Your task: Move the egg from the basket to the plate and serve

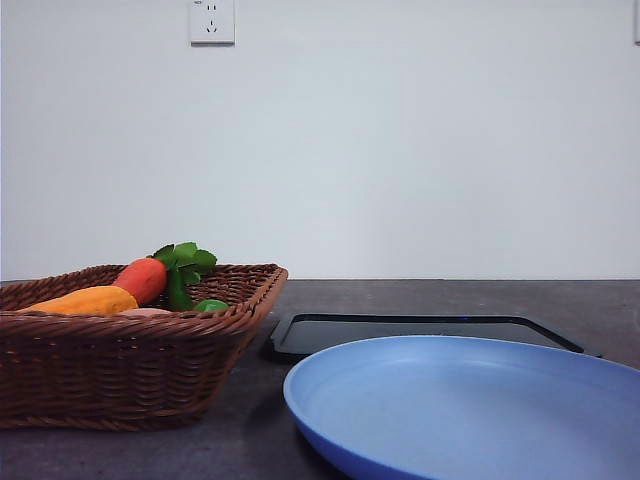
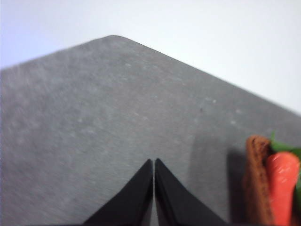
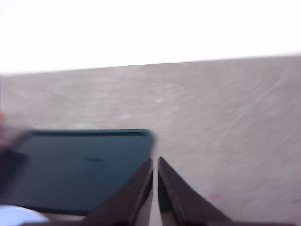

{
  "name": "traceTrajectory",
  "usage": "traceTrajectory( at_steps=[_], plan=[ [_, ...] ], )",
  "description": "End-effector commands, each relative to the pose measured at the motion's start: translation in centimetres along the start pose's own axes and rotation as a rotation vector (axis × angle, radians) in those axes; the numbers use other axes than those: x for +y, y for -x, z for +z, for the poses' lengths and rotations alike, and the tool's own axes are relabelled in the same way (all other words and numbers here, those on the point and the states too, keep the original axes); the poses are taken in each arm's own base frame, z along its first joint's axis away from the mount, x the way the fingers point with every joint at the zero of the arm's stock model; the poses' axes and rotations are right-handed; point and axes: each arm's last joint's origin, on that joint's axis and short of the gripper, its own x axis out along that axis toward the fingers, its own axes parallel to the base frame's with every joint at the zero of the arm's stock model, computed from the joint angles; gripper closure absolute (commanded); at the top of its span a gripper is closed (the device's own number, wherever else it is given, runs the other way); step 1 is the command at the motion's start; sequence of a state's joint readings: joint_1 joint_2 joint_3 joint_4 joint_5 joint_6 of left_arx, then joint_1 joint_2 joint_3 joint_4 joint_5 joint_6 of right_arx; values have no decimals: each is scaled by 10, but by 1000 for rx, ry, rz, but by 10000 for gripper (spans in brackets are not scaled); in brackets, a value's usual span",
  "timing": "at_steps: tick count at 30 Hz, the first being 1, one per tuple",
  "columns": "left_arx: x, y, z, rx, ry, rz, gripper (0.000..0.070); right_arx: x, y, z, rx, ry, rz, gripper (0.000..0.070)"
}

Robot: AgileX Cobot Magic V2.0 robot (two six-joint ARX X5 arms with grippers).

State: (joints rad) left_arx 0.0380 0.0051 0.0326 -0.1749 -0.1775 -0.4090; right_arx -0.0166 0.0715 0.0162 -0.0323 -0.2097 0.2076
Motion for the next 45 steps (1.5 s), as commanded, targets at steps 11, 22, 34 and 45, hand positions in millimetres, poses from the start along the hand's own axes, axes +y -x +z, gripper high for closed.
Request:
traceTrajectory(
  at_steps=[11,22,34,45],
  plan=[
    [-12,6,10,122,138,-245,700,9,10,34,-20,-253,-3,700],
    [-39,2,58,254,96,-388,700,21,10,97,69,-170,-78,700],
    [-77,-24,94,559,-40,-679,700,23,-15,115,495,-213,-43,700],
    [-102,-38,83,767,-154,-785,454,24,-31,77,927,-317,28,494]
  ],
)
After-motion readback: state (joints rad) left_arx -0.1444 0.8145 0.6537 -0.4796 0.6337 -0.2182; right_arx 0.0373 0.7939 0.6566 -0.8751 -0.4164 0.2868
